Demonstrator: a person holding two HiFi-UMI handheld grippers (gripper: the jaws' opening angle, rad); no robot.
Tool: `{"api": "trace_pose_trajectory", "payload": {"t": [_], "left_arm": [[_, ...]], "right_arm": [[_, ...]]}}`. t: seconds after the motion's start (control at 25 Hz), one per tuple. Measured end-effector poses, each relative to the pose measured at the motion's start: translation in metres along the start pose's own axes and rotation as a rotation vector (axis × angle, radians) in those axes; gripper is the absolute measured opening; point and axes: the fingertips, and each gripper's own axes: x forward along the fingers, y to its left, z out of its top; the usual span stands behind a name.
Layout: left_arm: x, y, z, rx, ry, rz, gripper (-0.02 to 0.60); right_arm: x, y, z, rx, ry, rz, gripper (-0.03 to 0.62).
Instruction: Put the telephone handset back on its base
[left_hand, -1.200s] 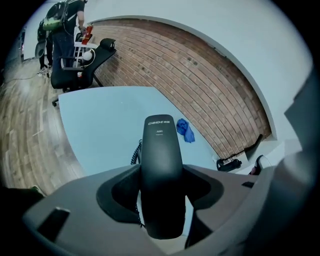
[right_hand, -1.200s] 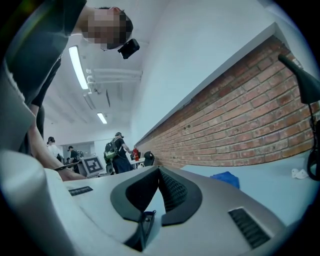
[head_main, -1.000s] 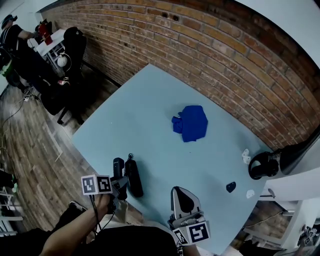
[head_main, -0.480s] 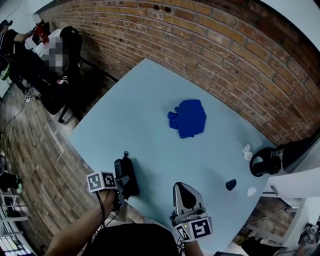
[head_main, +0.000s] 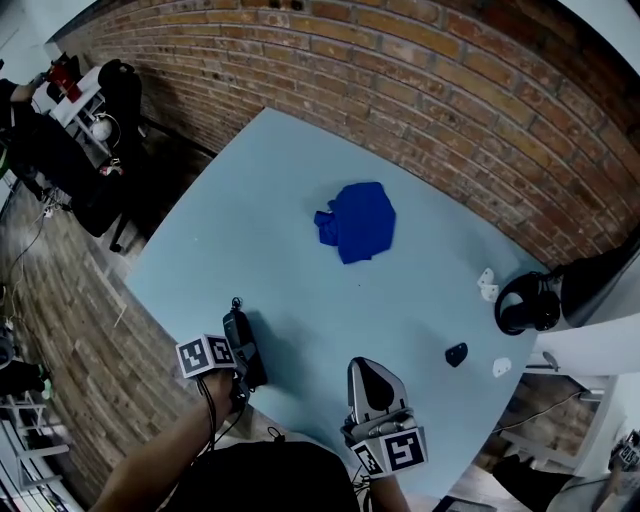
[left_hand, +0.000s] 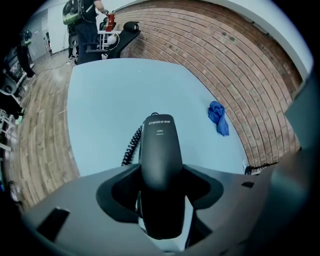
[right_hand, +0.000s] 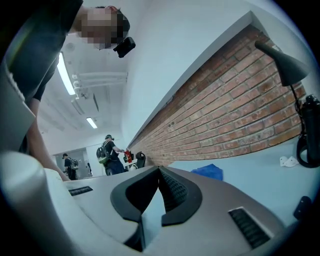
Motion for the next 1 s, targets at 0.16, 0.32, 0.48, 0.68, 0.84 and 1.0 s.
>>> {"api": "trace_pose_trajectory", "payload": {"t": [0.16, 0.32, 0.48, 0.68, 0.84, 1.0], "left_arm": [[0.005, 0.002, 0.0, 0.019, 0.004, 0.04, 0.276], [0.009, 0.005, 0.001, 0.047, 0.011, 0.077, 0.276], [0.014, 0.006, 0.006, 0.102, 0.009, 0.113, 0.276], [0.023, 0.006, 0.015, 0.271, 0.02, 0.152, 0.278], [0.026, -0.004, 0.02, 0.45, 0.032, 0.149, 0.276], [0.031, -0.019, 0.019, 0.684, 0.039, 0.142, 0.276]], "right_arm": [[-0.004, -0.009, 0.0, 0.012, -0.003, -0.023, 0.014], [-0.008, -0.017, 0.0, 0.024, -0.009, -0.045, 0.014], [-0.012, -0.025, -0.001, 0.033, -0.01, -0.066, 0.014], [-0.016, -0.033, -0.002, 0.043, -0.011, -0.088, 0.014], [-0.016, -0.035, -0.002, 0.044, -0.006, -0.094, 0.014], [-0.017, -0.034, -0.004, 0.039, 0.003, -0.099, 0.014]]}}
